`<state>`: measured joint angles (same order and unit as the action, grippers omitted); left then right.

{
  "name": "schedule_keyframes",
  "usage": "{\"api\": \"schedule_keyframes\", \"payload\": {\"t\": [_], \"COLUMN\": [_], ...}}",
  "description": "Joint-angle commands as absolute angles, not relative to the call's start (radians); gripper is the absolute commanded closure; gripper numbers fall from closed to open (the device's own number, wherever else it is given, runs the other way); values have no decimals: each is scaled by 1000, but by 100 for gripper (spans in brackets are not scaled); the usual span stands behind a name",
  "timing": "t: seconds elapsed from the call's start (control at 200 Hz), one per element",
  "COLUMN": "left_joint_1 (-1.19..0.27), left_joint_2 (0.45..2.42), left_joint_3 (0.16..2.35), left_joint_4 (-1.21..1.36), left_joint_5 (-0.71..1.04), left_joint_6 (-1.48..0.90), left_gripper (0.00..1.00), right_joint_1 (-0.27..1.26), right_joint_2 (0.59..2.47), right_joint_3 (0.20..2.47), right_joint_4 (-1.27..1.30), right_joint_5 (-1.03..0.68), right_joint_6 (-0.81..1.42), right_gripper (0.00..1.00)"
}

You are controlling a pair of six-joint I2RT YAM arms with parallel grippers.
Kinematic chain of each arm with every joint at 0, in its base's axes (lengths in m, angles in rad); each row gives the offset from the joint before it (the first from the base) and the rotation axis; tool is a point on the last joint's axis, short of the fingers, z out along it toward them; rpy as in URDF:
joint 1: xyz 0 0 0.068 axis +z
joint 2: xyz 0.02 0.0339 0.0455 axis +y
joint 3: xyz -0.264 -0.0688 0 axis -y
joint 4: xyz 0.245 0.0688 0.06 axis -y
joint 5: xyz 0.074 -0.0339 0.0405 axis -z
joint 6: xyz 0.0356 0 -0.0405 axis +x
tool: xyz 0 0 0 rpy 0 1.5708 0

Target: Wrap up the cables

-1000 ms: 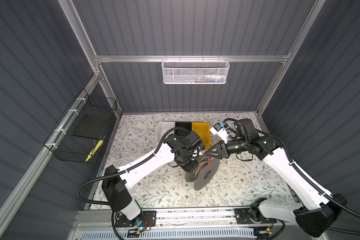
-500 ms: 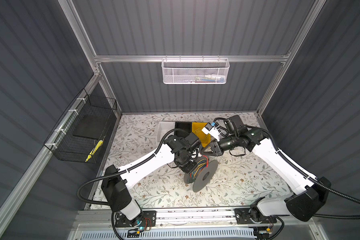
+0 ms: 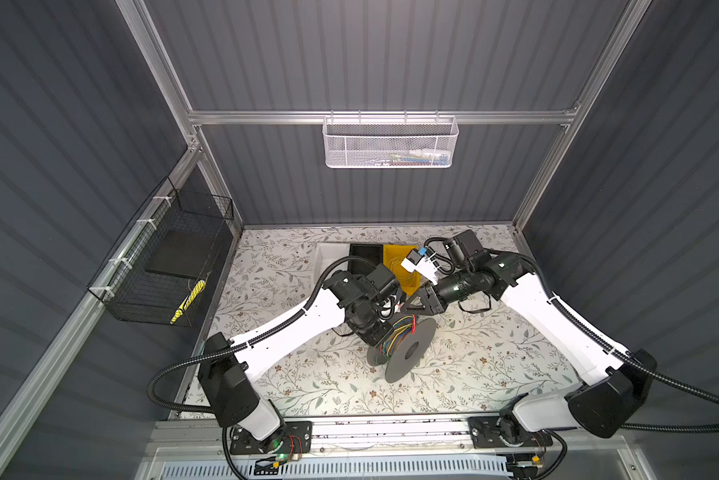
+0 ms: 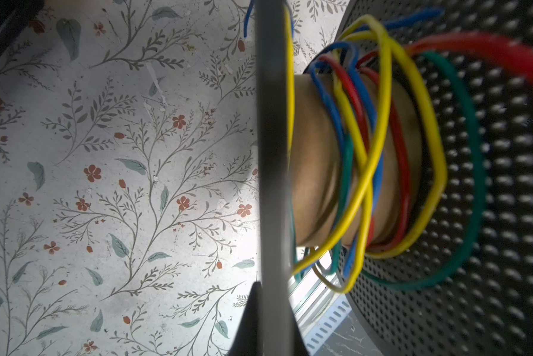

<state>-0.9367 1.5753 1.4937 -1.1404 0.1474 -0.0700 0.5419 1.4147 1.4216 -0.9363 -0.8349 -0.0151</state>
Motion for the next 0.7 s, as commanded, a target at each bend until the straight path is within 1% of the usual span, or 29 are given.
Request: {"api": "schedule_keyframes", "payload": {"t": [0.0, 0.065, 0.295, 0.38, 0.53, 0.6, 0.695], "left_joint_1": [-933, -933, -934, -931, -929, -927, -923], "left_joint_2": [1531, 1532, 1543, 1556, 1575, 1579, 1564], "left_joint_3": [1499, 1499, 1502, 1500, 1490, 1499, 1484], "left_joint_4": [-1103, -1104, -1114, -1118, -1063, -1048, -1005], "left_joint_5": [167, 170, 161, 158, 167, 142, 163], "left_joint_6": [-50, -51, -63, -91, -234, -300, -358], "left_gripper": [100, 100, 100, 100, 100, 100, 100], "right_joint_1": [564, 577, 584, 581, 564, 556, 535], "right_joint_2": [1428, 1435, 1442, 1405, 1276, 1207, 1119], "right_joint_3": [1451, 1460, 1489, 1477, 1419, 1378, 1326], "right_joint_4": [-956, -956, -949, -899, -729, -649, -574], "right_joint_5": [-856, -856, -822, -769, -668, -592, -477], "right_joint_6": [-32, -34, -25, 8, 124, 178, 228], "right_gripper": [74, 77, 100, 100, 100, 100, 100]}}
